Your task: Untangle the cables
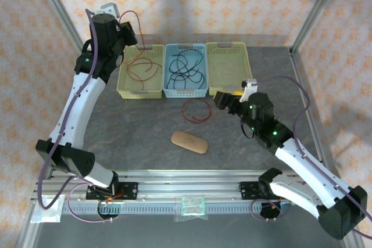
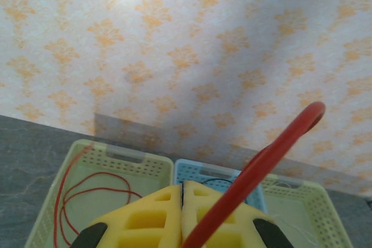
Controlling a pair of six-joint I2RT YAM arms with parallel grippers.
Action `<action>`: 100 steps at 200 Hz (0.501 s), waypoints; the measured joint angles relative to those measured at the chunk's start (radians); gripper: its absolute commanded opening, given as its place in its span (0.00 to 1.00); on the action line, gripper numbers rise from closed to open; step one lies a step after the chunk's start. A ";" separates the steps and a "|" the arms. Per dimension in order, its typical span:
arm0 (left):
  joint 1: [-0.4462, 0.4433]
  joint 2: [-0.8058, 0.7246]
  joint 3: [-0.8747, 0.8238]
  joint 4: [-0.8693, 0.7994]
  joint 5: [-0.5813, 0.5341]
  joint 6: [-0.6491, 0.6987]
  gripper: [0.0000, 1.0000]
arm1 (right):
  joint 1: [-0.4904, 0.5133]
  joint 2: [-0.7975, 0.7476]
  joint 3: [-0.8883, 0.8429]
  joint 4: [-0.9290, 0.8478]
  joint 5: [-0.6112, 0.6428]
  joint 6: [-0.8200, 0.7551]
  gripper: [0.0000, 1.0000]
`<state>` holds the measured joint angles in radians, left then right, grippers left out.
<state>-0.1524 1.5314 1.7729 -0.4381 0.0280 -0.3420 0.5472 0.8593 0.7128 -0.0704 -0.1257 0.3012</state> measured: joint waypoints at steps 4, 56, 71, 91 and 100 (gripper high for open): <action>0.008 0.011 0.005 0.000 0.001 0.000 0.00 | 0.000 -0.007 -0.009 -0.002 0.000 0.000 0.88; 0.082 0.145 0.081 0.000 0.018 0.004 0.00 | 0.000 -0.034 -0.043 -0.027 -0.013 0.001 0.88; 0.091 0.180 0.107 0.000 0.019 0.008 0.00 | 0.000 -0.041 -0.041 -0.027 -0.020 0.000 0.88; 0.095 0.224 0.137 0.000 0.019 0.011 0.00 | 0.000 -0.047 -0.027 -0.037 -0.024 0.000 0.88; 0.095 0.244 0.152 -0.001 0.019 0.011 0.00 | 0.000 -0.047 -0.016 -0.039 -0.023 0.000 0.88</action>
<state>-0.0578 1.7756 1.9251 -0.4389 0.0471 -0.3305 0.5472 0.8124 0.6964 -0.1093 -0.1490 0.3012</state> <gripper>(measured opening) 0.052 0.878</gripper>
